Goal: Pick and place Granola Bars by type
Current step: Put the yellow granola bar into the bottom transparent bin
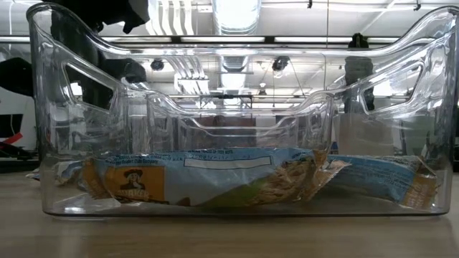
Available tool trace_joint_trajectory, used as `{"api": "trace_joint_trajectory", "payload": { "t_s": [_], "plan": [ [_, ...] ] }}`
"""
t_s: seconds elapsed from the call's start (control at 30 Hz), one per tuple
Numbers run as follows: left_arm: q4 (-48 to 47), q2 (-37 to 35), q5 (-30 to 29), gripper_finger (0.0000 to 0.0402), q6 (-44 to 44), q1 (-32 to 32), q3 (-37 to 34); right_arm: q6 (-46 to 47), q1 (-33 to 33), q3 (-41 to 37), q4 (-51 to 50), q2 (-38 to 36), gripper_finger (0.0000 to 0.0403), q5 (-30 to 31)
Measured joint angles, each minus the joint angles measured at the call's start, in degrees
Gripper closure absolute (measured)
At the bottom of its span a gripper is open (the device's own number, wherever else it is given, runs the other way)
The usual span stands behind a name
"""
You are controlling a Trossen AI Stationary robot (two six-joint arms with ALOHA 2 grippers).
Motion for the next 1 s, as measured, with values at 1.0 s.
{"api": "trace_joint_trajectory", "payload": {
  "t_s": [1.0],
  "plan": [
    [6.3, 4.1, -2.0, 0.0213, -4.5, -0.4, -2.4, -0.4, 0.0, 0.0, -3.6, 0.0, 0.0284, 0.0]
  ]
}}
